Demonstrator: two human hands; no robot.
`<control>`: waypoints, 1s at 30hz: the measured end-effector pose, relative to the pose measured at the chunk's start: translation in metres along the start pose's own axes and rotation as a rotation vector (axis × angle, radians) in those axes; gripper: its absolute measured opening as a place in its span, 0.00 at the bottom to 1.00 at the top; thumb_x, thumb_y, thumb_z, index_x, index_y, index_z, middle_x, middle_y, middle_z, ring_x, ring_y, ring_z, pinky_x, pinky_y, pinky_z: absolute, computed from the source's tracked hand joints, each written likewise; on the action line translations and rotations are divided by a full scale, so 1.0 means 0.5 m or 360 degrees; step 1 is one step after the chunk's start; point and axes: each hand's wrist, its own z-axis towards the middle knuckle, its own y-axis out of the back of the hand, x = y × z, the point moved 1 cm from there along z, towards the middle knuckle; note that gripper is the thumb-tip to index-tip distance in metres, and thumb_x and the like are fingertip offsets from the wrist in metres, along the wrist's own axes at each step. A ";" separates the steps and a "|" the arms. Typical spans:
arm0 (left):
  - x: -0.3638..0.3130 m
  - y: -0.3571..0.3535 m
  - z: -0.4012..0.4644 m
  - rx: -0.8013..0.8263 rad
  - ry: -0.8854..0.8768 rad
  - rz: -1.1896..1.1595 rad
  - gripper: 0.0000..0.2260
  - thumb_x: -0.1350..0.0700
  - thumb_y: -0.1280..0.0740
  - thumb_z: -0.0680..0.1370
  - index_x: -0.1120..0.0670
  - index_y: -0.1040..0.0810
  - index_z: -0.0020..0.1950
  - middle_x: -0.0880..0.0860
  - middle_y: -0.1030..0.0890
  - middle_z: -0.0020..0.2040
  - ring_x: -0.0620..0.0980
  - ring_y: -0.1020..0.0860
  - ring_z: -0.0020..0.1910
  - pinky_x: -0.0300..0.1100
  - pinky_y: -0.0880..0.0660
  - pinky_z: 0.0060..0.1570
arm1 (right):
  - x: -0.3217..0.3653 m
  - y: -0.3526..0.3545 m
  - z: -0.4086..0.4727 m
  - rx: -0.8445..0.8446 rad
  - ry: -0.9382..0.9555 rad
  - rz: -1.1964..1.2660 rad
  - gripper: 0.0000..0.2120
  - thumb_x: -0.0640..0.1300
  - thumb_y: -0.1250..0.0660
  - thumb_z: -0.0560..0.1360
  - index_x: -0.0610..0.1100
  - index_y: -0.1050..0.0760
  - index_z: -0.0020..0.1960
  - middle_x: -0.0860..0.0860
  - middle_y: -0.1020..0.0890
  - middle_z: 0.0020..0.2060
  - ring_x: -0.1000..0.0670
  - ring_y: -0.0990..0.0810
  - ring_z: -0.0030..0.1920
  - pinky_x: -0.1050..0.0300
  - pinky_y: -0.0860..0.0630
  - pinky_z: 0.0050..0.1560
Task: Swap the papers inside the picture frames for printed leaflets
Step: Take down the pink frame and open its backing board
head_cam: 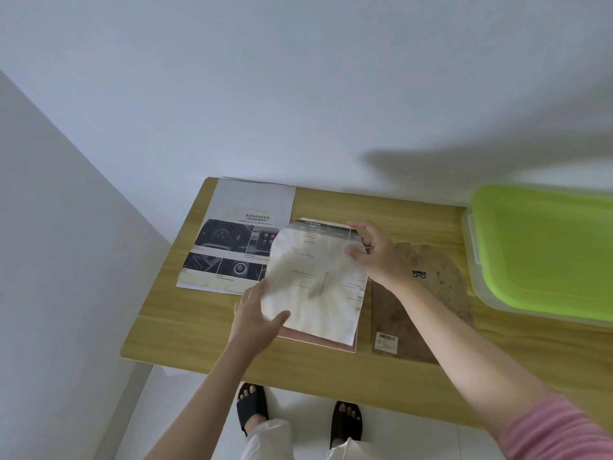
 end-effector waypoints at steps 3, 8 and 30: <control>-0.027 0.013 -0.002 -0.0089 -0.0109 -0.0219 0.27 0.59 0.30 0.73 0.50 0.33 0.70 0.46 0.24 0.59 0.46 0.25 0.57 0.47 0.26 0.60 | -0.010 0.031 0.001 -0.0050 -0.0036 0.0086 0.19 0.44 0.29 0.72 0.61 0.27 0.59 0.35 0.20 0.44 0.47 0.24 0.32 0.54 0.24 0.33; -0.073 -0.006 -0.018 -0.0007 -0.0258 -0.0380 0.23 0.65 0.31 0.73 0.47 0.28 0.64 0.47 0.23 0.45 0.45 0.23 0.38 0.37 0.23 0.37 | -0.031 0.109 -0.045 -0.0212 -0.0019 0.0054 0.20 0.41 0.31 0.73 0.58 0.26 0.61 0.52 0.20 0.56 0.56 0.24 0.45 0.63 0.28 0.41; -0.277 -0.392 -0.214 0.1116 -0.0563 -0.0150 0.25 0.62 0.30 0.72 0.49 0.30 0.67 0.47 0.23 0.44 0.41 0.23 0.38 0.33 0.23 0.41 | -0.314 0.398 -0.444 -0.1200 -0.0766 -0.0046 0.19 0.39 0.25 0.67 0.41 0.22 0.57 0.49 0.19 0.51 0.52 0.23 0.52 0.59 0.27 0.53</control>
